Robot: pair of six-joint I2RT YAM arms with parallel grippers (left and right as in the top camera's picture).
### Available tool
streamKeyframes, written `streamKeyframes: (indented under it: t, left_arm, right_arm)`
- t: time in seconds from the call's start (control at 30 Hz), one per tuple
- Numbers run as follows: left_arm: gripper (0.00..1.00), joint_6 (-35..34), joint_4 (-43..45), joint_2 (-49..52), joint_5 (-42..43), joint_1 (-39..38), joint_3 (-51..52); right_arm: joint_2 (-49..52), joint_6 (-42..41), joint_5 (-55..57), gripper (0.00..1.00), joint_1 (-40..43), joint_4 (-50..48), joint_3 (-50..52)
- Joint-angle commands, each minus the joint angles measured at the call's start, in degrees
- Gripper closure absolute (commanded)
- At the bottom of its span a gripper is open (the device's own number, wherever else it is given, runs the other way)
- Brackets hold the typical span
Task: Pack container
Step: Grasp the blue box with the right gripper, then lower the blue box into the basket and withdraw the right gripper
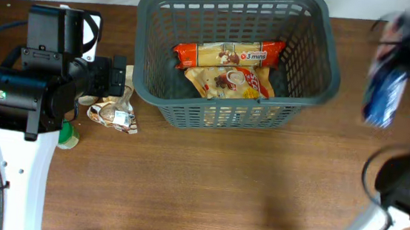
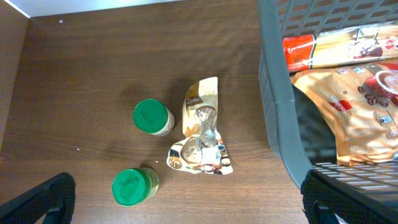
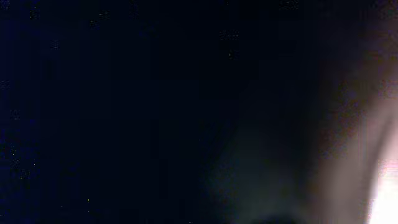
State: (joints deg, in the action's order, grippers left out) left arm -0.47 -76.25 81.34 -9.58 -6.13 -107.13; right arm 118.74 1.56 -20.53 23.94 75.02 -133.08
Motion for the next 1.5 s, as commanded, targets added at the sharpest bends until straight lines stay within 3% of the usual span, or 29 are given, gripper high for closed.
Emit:
streamKeyframes:
  t: [0.0, 0.1, 0.13, 0.27, 0.37, 0.57, 0.77, 0.8, 0.83, 0.9, 0.93, 0.97, 1.13, 1.37, 1.4, 1.47]
  left_arm:
    - [0.01, -0.15, 0.13, 0.24, 0.37, 0.28, 0.22]
    - [0.01, -0.15, 0.13, 0.24, 0.37, 0.28, 0.22]
    - [0.01, -0.15, 0.13, 0.24, 0.37, 0.28, 0.22]
    - [0.01, -0.15, 0.13, 0.24, 0.37, 0.28, 0.22]
    - [0.01, -0.15, 0.13, 0.24, 0.37, 0.28, 0.22]
    - [0.01, -0.15, 0.13, 0.24, 0.37, 0.28, 0.22]
    - [0.01, -0.15, 0.13, 0.24, 0.37, 0.28, 0.22]
    - [0.01, -0.15, 0.13, 0.24, 0.37, 0.28, 0.22]
    - [0.01, -0.15, 0.13, 0.24, 0.37, 0.28, 0.22]
    - [0.01, -0.15, 0.13, 0.24, 0.37, 0.28, 0.22]
    - [0.01, -0.15, 0.13, 0.24, 0.37, 0.28, 0.22]
    - [0.01, -0.15, 0.13, 0.24, 0.37, 0.28, 0.22]
    - [0.01, -0.15, 0.13, 0.24, 0.37, 0.28, 0.22]
    - [0.01, -0.15, 0.35, 0.24, 0.37, 0.28, 0.22]
    - [0.01, -0.15, 0.35, 0.24, 0.37, 0.28, 0.22]
    - [0.01, -0.15, 0.48, 0.24, 0.39, 0.28, 0.22]
  right_arm:
    - [-10.21, 4.13, -3.32, 0.96, -5.27, 1.75, -16.57]
    - [-12.50, 13.20, -7.67, 0.96, -15.30, 2.25, -25.59]
    - [-12.74, 21.51, -7.74, 0.96, -22.53, 2.25, -27.08]
    - [-10.64, 50.93, -5.35, 0.96, -37.79, 3.69, -24.28]
    - [-5.53, 59.82, 3.23, 0.96, -43.34, 1.01, -20.59]
    - [9.53, 60.57, 7.69, 0.95, -42.62, -8.24, -18.10]
    - [18.67, 58.51, 7.06, 0.94, -43.47, -8.24, -18.08]
    - [19.41, 57.88, 7.08, 0.90, -43.80, -8.02, -18.03]
    - [19.45, 57.29, 7.10, 0.84, -43.85, -7.80, -17.92]
    - [18.82, 51.19, 7.98, 0.62, -43.91, -7.80, -17.94]
    - [18.49, 50.07, 7.98, 0.47, -43.91, -7.80, -17.99]
    - [17.49, 48.22, 7.98, 0.01, -43.80, -7.85, -18.01]
    - [10.19, 38.27, 9.77, 0.01, -42.80, -8.00, -19.80]
    - [-3.65, 36.57, 14.05, 0.01, -36.20, -8.04, -22.86]
    - [-4.76, 34.40, 14.67, 0.01, -34.77, -8.11, -22.86]
    - [-7.58, 22.47, 15.21, 0.01, -26.99, -8.22, -22.86]
